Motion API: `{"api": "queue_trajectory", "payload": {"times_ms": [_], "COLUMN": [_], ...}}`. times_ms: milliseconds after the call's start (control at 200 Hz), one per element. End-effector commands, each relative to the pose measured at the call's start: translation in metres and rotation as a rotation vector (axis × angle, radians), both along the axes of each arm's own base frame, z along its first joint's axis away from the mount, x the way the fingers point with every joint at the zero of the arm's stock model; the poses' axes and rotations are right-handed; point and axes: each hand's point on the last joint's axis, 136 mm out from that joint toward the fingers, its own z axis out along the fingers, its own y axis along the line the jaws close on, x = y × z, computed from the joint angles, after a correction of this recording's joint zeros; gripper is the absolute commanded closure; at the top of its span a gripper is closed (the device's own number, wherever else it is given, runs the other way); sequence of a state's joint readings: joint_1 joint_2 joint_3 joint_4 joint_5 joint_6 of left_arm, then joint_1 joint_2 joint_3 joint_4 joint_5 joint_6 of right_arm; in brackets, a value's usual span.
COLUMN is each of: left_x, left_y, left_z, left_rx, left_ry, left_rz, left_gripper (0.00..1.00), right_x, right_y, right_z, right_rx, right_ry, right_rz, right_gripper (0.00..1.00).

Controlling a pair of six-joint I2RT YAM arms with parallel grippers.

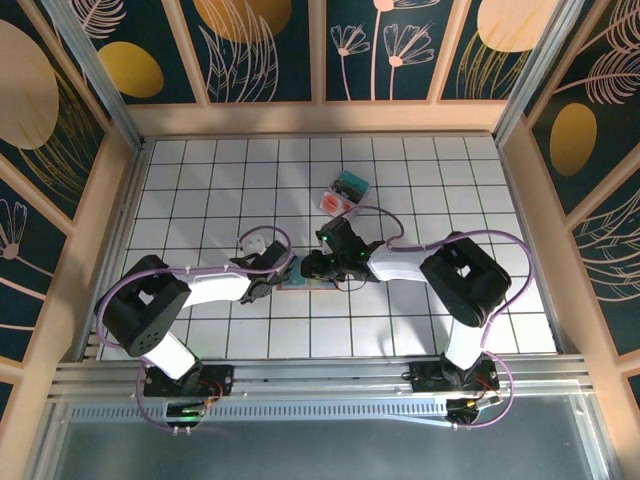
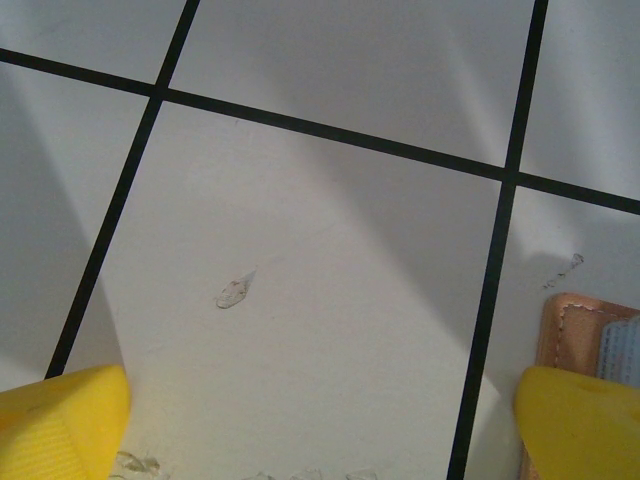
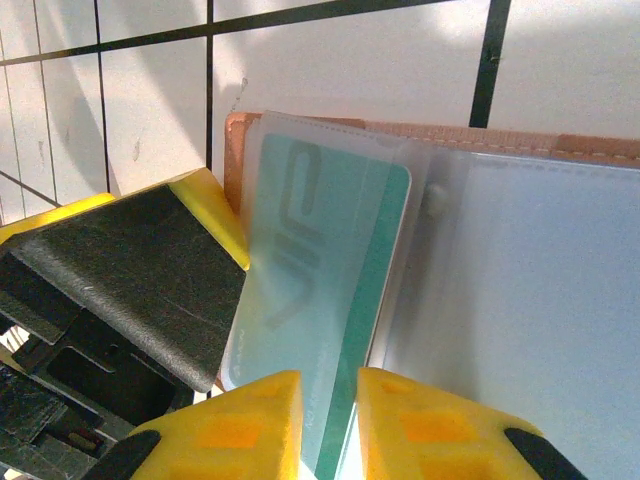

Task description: Take the credit cards out of the card holder

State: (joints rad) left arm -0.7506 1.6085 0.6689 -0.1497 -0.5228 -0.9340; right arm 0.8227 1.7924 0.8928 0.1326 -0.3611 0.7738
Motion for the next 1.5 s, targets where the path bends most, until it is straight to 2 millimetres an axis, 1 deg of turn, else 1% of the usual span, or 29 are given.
{"api": "queue_trajectory", "payload": {"times_ms": [0,170,315,1021,1121,1356,1491], "left_x": [-0.029,-0.029,-0.029,-0.028,-0.028,-0.030,-0.033], "left_y": [0.011,0.012,0.011,0.012,0.012,0.010,0.011], "left_z": [-0.036,-0.036,-0.037,-0.037,-0.037,-0.039,-0.041], "left_rx": [0.053,0.053,0.054,0.062,0.064,0.053,0.051], "left_ry": [0.169,0.170,0.171,0.173,0.173,0.184,0.192], "left_rz": [-0.042,-0.041,-0.041,-0.043,-0.043,-0.049,-0.054], "left_gripper": [0.01,0.01,0.01,0.01,0.01,0.01,0.01], "right_x": [0.005,0.002,0.001,-0.004,-0.003,0.001,0.005], "right_y": [0.008,0.003,0.003,-0.004,-0.004,0.006,0.010], "right_z": [0.009,-0.002,-0.007,-0.018,-0.018,-0.012,-0.007], "right_rx": [0.036,0.013,0.014,0.001,0.005,0.067,0.109], "right_ry": [-0.011,0.012,0.024,0.054,0.052,0.047,0.043], "right_rz": [-0.007,-0.020,-0.019,-0.050,-0.050,-0.028,-0.026], "right_gripper": [0.78,0.78,0.78,0.78,0.78,0.78,0.81]}}
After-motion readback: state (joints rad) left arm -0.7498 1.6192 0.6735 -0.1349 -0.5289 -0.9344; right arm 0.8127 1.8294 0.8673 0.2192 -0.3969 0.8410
